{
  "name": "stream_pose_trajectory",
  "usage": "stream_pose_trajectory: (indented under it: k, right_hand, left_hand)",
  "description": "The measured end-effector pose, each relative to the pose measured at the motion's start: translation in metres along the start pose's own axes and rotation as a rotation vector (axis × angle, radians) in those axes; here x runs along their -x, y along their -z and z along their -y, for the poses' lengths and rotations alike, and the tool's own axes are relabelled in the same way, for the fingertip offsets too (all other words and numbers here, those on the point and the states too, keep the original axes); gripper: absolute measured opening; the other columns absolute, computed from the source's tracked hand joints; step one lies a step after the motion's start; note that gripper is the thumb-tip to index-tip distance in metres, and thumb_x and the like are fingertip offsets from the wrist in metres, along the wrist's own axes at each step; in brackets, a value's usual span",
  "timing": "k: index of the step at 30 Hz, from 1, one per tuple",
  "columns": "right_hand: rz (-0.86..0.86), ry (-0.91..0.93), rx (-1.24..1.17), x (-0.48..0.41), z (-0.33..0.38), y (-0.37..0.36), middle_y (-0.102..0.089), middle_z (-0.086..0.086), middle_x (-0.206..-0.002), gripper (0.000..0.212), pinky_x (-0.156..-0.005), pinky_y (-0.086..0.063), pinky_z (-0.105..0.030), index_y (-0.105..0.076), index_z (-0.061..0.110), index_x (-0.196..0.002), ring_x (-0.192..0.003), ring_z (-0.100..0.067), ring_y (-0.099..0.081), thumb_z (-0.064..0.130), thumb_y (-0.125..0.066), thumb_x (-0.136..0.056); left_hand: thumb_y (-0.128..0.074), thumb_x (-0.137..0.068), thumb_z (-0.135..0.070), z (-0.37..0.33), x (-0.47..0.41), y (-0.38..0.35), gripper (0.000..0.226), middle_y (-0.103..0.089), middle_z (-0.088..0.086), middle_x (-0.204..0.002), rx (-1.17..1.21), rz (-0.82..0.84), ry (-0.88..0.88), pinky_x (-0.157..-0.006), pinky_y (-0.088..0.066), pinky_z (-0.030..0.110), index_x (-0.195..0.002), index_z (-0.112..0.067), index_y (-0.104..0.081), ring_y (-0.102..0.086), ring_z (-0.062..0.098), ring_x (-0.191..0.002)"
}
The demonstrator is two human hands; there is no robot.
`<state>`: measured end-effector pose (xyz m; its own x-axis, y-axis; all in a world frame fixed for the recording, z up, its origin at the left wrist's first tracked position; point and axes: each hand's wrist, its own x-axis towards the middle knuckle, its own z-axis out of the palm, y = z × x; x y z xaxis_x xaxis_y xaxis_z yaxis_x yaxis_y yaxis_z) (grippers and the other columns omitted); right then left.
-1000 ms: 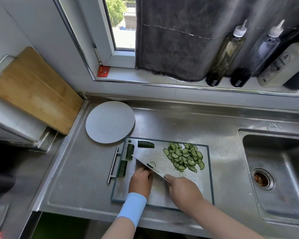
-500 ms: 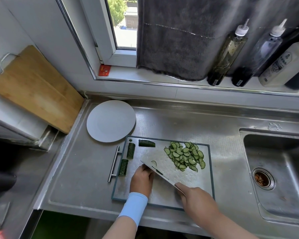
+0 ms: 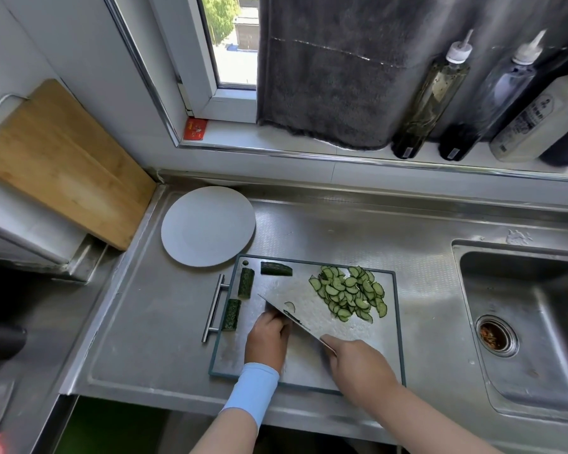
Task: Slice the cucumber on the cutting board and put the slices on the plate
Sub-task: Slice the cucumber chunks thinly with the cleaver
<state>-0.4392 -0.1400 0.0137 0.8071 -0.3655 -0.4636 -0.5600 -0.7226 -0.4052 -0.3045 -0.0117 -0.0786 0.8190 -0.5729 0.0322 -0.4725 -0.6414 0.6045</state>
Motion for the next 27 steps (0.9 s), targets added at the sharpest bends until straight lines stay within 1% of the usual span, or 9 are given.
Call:
stream_pose_trajectory:
  k: [2, 8, 15, 18, 19, 21, 23, 25, 27]
  right_hand:
    - [0.001, 0.005, -0.005, -0.009, 0.004, -0.002, -0.055, 0.001, -0.079, 0.027, -0.060, -0.035, -0.033, -0.057, 0.030, -0.113, -0.072, -0.025, -0.048, 0.019, -0.039, -0.098]
    - [0.010, 0.008, -0.007, -0.014, 0.007, -0.002, -0.066, -0.004, -0.088, 0.023, -0.062, -0.039, -0.034, -0.056, 0.031, -0.112, -0.072, -0.025, -0.049, 0.022, -0.039, -0.100]
    - [-0.032, 0.036, -0.009, 0.005, 0.001, -0.001, -0.056, 0.003, -0.075, 0.020, -0.057, -0.036, -0.035, -0.051, 0.032, -0.108, -0.069, -0.023, -0.047, 0.021, -0.039, -0.097]
    - [-0.013, 0.044, -0.004, 0.015, -0.005, 0.004, -0.046, 0.004, -0.066, 0.014, -0.050, -0.028, -0.024, -0.042, 0.035, -0.095, -0.066, -0.021, -0.042, 0.022, -0.038, -0.097]
    - [-0.006, 0.038, -0.006, 0.018, -0.007, 0.006, -0.044, 0.005, -0.065, 0.015, -0.049, -0.026, -0.022, -0.042, 0.036, -0.095, -0.065, -0.020, -0.041, 0.022, -0.037, -0.098]
    - [-0.005, 0.021, 0.006, 0.022, -0.010, 0.007, -0.049, 0.006, -0.070, 0.018, -0.049, -0.028, -0.027, -0.049, 0.036, -0.105, -0.065, -0.020, -0.043, 0.023, -0.037, -0.099]
    - [-0.006, 0.012, 0.009, 0.023, -0.012, 0.008, -0.055, 0.006, -0.077, 0.026, -0.056, -0.032, -0.032, -0.053, 0.035, -0.116, -0.069, -0.020, -0.046, 0.024, -0.037, -0.099]
    - [0.002, 0.010, -0.007, 0.022, -0.012, 0.007, -0.060, 0.002, -0.080, 0.026, -0.058, -0.033, -0.033, -0.055, 0.033, -0.115, -0.070, -0.021, -0.047, 0.023, -0.037, -0.099]
    - [0.013, 0.004, -0.018, 0.017, -0.009, 0.007, -0.059, 0.002, -0.078, 0.023, -0.054, -0.032, -0.031, -0.055, 0.031, -0.111, -0.069, -0.021, -0.047, 0.022, -0.037, -0.099]
  left_hand:
    - [-0.084, -0.064, 0.001, -0.001, 0.000, 0.000, 0.020, -0.070, 0.002, -0.085, -0.003, -0.012, -0.009, -0.068, -0.044, 0.016, -0.073, -0.014, -0.075, -0.066, 0.022, -0.075]
    - [-0.083, -0.066, 0.000, 0.001, 0.000, 0.000, 0.019, -0.070, 0.003, -0.086, 0.019, -0.028, -0.025, -0.069, -0.047, 0.018, -0.076, -0.014, -0.075, -0.066, 0.022, -0.076]
    - [-0.084, -0.060, 0.004, 0.002, 0.000, 0.000, 0.024, -0.071, 0.005, -0.088, -0.011, -0.041, -0.048, -0.073, -0.051, 0.023, -0.075, -0.014, -0.076, -0.067, 0.023, -0.077]
    - [-0.084, -0.061, 0.002, 0.003, 0.000, 0.000, 0.025, -0.071, 0.003, -0.089, -0.014, -0.033, -0.057, -0.070, -0.052, 0.021, -0.075, -0.017, -0.076, -0.067, 0.021, -0.079]
    - [-0.084, -0.063, 0.001, 0.004, 0.001, 0.000, 0.025, -0.071, 0.002, -0.090, -0.004, -0.032, -0.052, -0.070, -0.052, 0.022, -0.077, -0.017, -0.076, -0.067, 0.021, -0.079]
    - [-0.082, -0.066, 0.000, 0.004, 0.002, 0.000, 0.025, -0.069, 0.000, -0.092, 0.023, -0.031, -0.037, -0.069, -0.052, 0.021, -0.080, -0.018, -0.076, -0.066, 0.020, -0.080]
    - [-0.082, -0.065, 0.000, 0.002, 0.002, 0.001, 0.025, -0.069, 0.000, -0.091, 0.040, -0.045, -0.043, -0.068, -0.050, 0.019, -0.081, -0.018, -0.076, -0.065, 0.017, -0.080]
    - [-0.084, -0.063, 0.001, 0.001, 0.001, 0.002, 0.026, -0.069, -0.001, -0.088, 0.056, -0.062, -0.055, -0.067, -0.048, 0.019, -0.079, -0.017, -0.076, -0.062, 0.014, -0.080]
    - [-0.085, -0.061, 0.002, 0.002, 0.000, 0.001, 0.026, -0.069, -0.001, -0.086, 0.059, -0.072, -0.065, -0.065, -0.049, 0.019, -0.077, -0.017, -0.076, -0.063, 0.015, -0.078]
